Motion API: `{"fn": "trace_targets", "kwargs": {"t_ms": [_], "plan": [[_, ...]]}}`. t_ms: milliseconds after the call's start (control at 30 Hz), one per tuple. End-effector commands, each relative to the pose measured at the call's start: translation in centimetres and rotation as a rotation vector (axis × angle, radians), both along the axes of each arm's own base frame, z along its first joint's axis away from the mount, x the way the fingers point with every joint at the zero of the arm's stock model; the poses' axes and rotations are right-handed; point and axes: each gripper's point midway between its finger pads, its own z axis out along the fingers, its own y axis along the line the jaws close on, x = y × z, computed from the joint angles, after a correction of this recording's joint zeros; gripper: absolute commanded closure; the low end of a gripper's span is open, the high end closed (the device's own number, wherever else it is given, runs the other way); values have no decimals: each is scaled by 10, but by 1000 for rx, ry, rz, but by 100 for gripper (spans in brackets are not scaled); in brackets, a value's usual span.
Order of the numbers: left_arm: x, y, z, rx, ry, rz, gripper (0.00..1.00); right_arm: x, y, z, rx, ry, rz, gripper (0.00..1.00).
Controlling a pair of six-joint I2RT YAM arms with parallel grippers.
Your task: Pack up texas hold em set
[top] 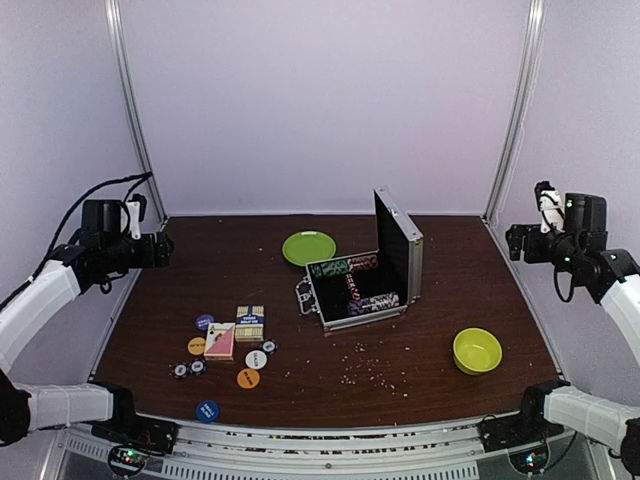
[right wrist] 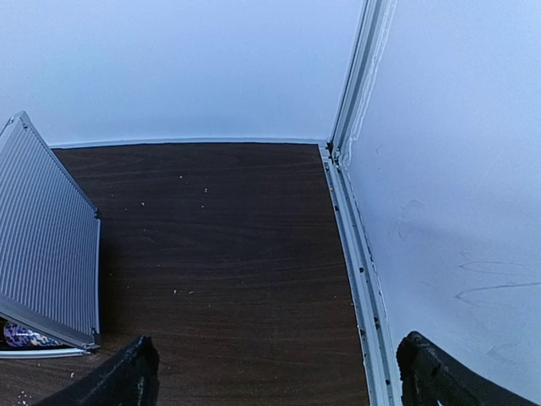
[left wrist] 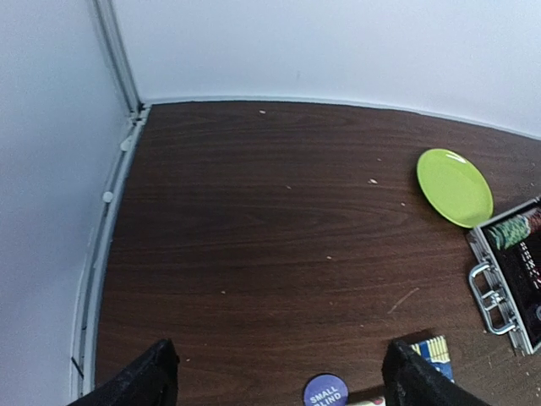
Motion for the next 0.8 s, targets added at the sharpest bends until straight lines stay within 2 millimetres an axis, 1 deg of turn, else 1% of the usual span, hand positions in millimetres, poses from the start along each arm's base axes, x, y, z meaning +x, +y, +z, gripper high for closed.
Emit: {"fn": "trace_targets", "kwargs": {"t_ms": [0, 67, 167, 233, 300, 400, 500, 567, 600, 633, 733, 767], "plan": [[9, -40, 20, -34, -46, -149, 14, -13, 10, 14, -7, -10, 86, 1], [8, -56, 22, -50, -39, -188, 15, -21, 32, 16, -21, 9, 235, 1], [8, -77, 26, -100, -17, -233, 16, -30, 49, 18, -20, 46, 354, 2], [7, -95, 29, -125, 9, -279, 19, -45, 71, 22, -31, 63, 512, 5], [6, -113, 37, -127, 20, -318, 21, -61, 92, 27, -19, 64, 654, 8], [5, -133, 41, -129, 33, -349, 22, -91, 125, 27, 16, 92, 869, 14], [5, -144, 37, -162, 65, -344, 25, -117, 155, 21, 30, 124, 1048, 20], [3, -151, 32, -197, 94, -360, 34, -127, 170, 13, 13, 150, 1138, 24], [2, -155, 30, -216, 109, -367, 39, -127, 175, 7, -10, 167, 1156, 26], [1, -157, 27, -232, 124, -367, 41, -126, 181, 1, -42, 185, 1170, 29], [-4, -154, 20, -263, 156, -334, 41, -123, 198, -15, -188, 233, 1223, 35], [-6, -152, 19, -268, 157, -320, 39, -124, 207, -16, -221, 234, 1249, 36]]}}
